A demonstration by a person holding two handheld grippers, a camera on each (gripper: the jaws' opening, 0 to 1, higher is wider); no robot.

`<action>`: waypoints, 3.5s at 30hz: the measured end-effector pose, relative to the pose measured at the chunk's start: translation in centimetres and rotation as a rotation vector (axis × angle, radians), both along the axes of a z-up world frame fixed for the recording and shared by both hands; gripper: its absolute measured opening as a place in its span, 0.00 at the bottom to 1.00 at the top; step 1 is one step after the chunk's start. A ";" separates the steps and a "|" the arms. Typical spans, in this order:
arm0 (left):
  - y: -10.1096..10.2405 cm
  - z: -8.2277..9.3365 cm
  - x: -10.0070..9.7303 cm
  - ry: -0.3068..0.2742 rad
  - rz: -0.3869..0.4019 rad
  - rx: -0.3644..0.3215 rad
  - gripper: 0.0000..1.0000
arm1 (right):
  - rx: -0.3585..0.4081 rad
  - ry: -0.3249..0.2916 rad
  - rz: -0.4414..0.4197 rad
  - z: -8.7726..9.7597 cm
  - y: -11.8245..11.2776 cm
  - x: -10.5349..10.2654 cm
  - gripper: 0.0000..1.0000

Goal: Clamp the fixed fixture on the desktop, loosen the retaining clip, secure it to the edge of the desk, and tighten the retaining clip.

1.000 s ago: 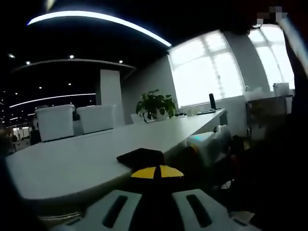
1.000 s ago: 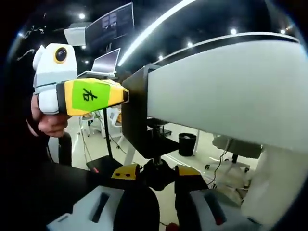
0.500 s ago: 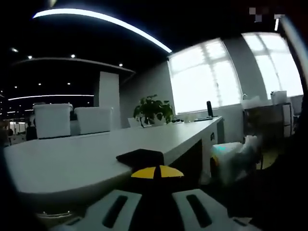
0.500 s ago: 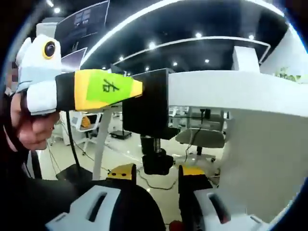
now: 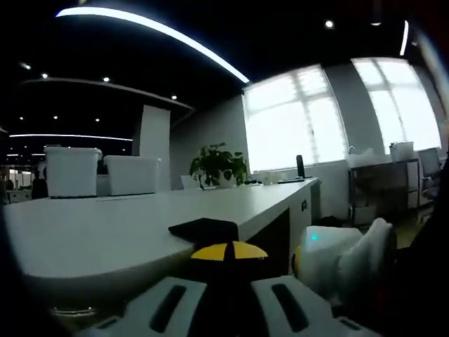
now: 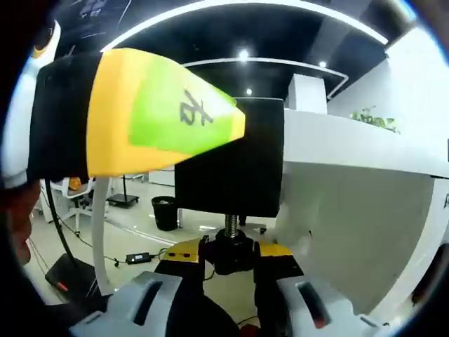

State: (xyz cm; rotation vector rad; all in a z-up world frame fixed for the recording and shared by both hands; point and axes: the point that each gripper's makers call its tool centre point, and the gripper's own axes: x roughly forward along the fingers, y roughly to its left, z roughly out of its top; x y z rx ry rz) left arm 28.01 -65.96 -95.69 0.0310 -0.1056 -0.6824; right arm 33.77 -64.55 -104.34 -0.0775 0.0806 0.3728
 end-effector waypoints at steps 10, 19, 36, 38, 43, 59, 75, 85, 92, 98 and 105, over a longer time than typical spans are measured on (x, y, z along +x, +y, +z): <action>-0.2 0.1 -0.2 -0.008 0.012 0.008 0.01 | -0.003 0.035 0.170 -0.1 0.5 -0.2 0.23; 0.0 0.0 0.1 -0.003 0.030 0.016 0.01 | -0.062 0.049 0.416 -0.6 1.0 0.2 0.23; -0.2 -0.4 0.2 0.024 0.012 0.065 0.01 | -0.098 0.065 0.734 -0.7 1.6 -1.2 0.23; -0.2 -0.4 0.2 0.026 0.015 0.063 0.01 | -0.101 0.072 0.744 -0.6 1.6 -1.3 0.23; -0.2 -0.4 0.3 0.024 0.011 0.058 0.01 | -0.065 0.070 0.772 -0.5 1.4 -1.7 0.22; -1.1 -1.0 0.4 0.037 -0.059 0.092 0.01 | -0.102 0.042 0.825 -0.3 1.7 -2.2 0.23; 2.3 1.9 -3.0 0.027 -0.050 0.064 0.13 | -0.058 0.217 0.681 -0.5 -2.1 -1.3 0.53; 5.4 2.8 -5.4 0.126 0.002 0.029 0.70 | -0.102 0.281 0.613 -0.7 -5.2 -3.7 0.68; 6.3 2.9 -7.7 0.165 0.017 0.063 0.93 | -0.129 0.302 0.599 0.4 -6.9 -6.7 0.66; 8.6 3.6 -8.9 0.197 0.052 0.035 0.95 | -0.153 0.287 0.583 2.1 -8.7 -9.1 0.66; 11.4 3.7 -10.2 0.250 0.100 0.012 0.95 | -0.175 0.313 0.481 3.1 -13.1 -11.1 0.61</action>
